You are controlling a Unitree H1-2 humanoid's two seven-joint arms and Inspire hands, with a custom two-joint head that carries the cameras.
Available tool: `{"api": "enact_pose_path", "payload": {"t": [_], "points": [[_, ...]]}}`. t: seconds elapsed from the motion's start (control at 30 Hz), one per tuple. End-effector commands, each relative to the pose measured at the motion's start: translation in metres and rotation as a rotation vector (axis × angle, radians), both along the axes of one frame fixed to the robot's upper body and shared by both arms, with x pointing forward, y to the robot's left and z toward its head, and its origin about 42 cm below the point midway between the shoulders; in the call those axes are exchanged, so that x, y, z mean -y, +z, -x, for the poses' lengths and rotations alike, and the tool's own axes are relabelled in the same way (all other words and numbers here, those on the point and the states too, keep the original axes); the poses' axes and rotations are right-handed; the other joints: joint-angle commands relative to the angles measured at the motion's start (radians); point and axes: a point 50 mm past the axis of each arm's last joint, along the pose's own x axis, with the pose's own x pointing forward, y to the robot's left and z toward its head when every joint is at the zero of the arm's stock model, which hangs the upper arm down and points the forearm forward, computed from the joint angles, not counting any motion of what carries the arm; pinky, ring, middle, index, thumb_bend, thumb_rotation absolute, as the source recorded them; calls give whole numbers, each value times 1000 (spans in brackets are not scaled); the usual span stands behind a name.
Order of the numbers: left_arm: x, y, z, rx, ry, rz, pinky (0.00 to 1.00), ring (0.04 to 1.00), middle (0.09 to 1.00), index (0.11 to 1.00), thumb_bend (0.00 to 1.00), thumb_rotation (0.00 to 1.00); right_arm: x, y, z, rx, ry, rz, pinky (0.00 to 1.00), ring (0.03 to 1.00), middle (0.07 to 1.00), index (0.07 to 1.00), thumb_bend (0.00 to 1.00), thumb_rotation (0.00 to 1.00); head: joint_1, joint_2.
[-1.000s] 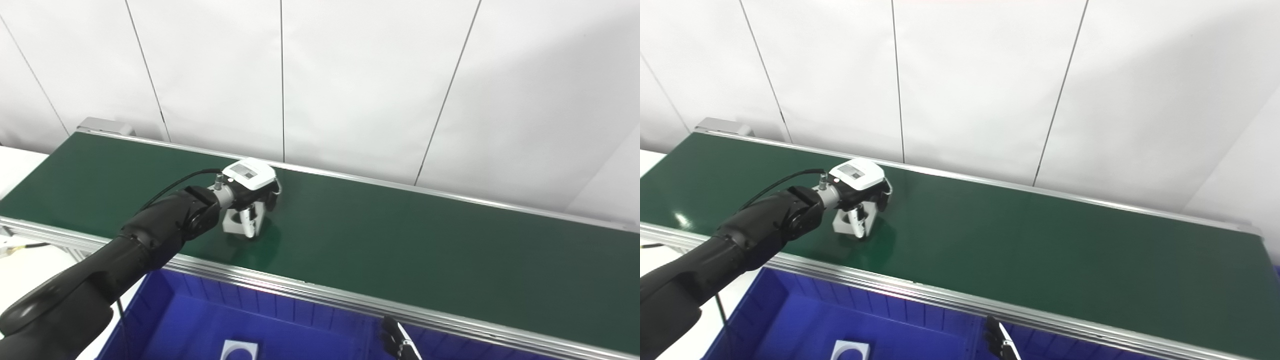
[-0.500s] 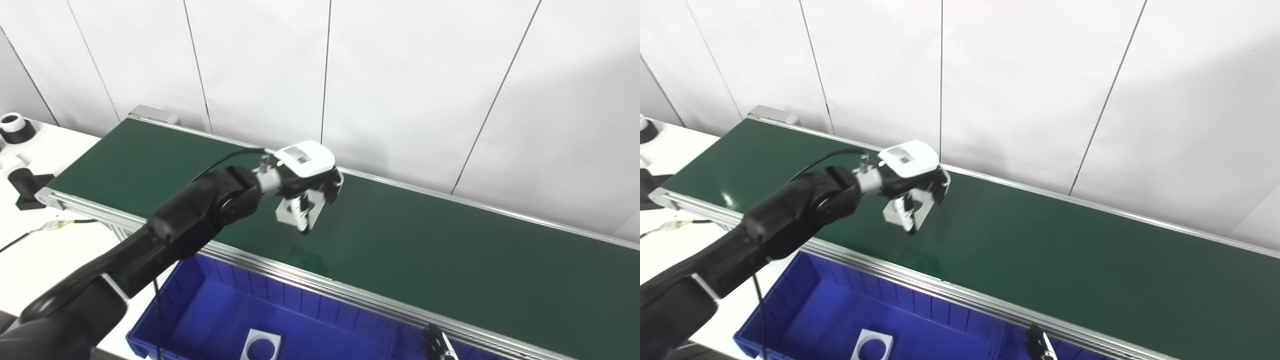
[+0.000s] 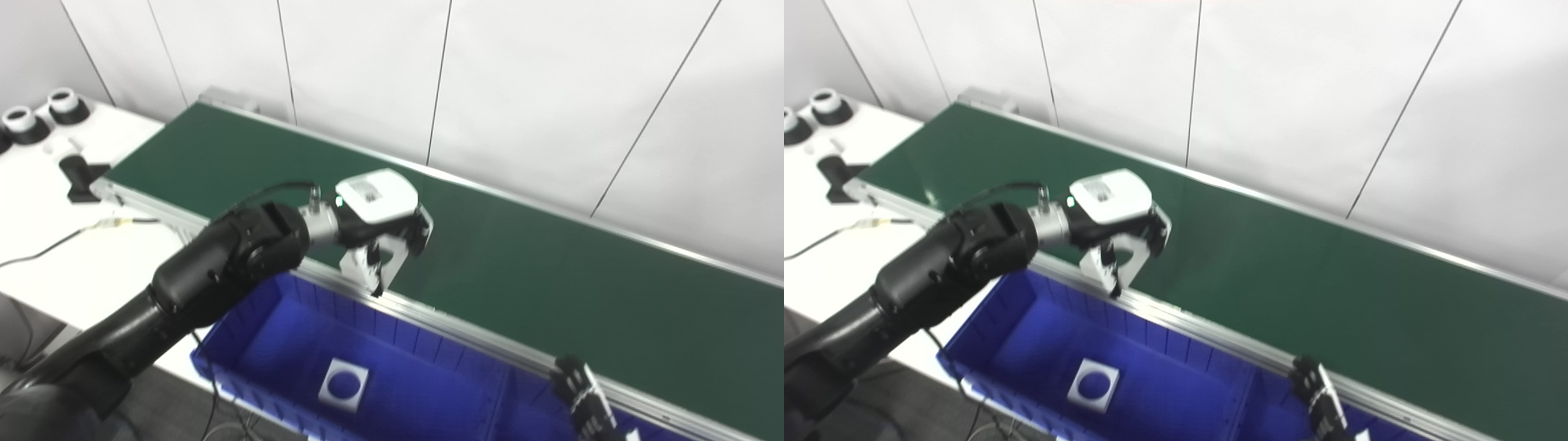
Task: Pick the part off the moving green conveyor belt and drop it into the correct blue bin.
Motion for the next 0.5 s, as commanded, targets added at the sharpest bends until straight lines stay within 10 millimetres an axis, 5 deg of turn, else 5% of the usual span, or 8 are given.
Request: {"api": "enact_pose_path", "payload": {"t": [0.0, 0.23, 0.47], "points": [[1, 14, 7, 34, 4, 45, 352, 403, 434, 506, 521, 0, 1, 10, -9, 46, 2, -13, 853, 871, 898, 921, 757, 889, 2, 10], [1, -5, 45, -39, 81, 141, 263, 320, 395, 506, 515, 0, 0, 15, -13, 59, 0, -7, 835, 857, 887, 916, 753, 887, -4, 21], [12, -48, 75, -132, 162, 211, 343, 408, 473, 496, 521, 0, -4, 14, -14, 56, 4, -10, 827, 853, 883, 914, 764, 886, -38, 22]]}}
